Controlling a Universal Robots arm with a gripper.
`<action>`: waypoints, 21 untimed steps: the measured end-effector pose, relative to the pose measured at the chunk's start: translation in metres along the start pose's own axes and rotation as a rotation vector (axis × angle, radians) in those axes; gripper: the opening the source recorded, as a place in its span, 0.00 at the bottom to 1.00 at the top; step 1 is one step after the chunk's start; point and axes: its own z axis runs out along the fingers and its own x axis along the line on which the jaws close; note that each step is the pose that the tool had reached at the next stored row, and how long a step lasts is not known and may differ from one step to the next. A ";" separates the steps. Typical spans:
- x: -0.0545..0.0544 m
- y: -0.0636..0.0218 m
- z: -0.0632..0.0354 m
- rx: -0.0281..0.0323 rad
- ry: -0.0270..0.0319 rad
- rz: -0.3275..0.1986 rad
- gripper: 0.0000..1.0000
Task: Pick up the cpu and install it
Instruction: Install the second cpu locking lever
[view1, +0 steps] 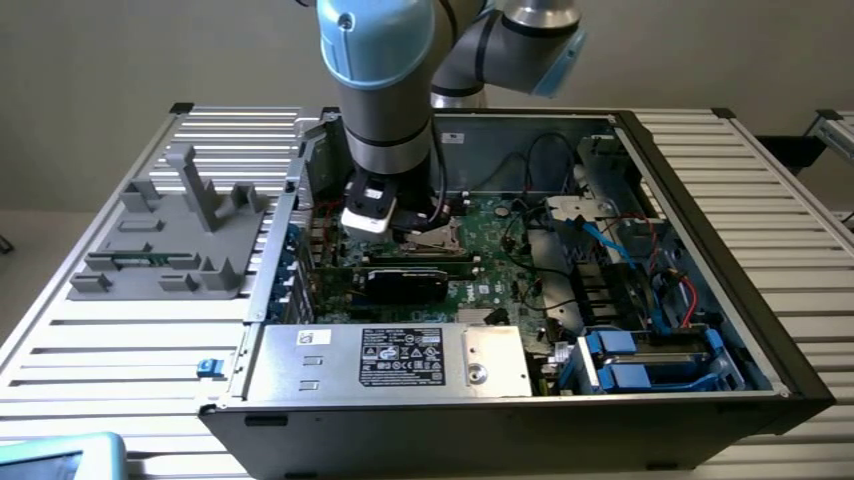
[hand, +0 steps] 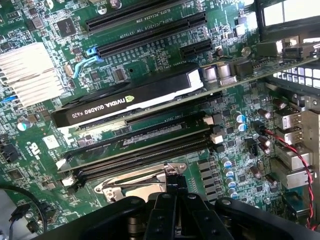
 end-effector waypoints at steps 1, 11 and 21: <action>0.000 0.0002 0.0006 -0.0001 -0.0003 0.000 0.11; -0.003 0.0057 0.0159 0.0008 -0.0016 0.000 0.11; -0.006 0.0086 0.0232 0.0024 -0.0067 0.002 0.11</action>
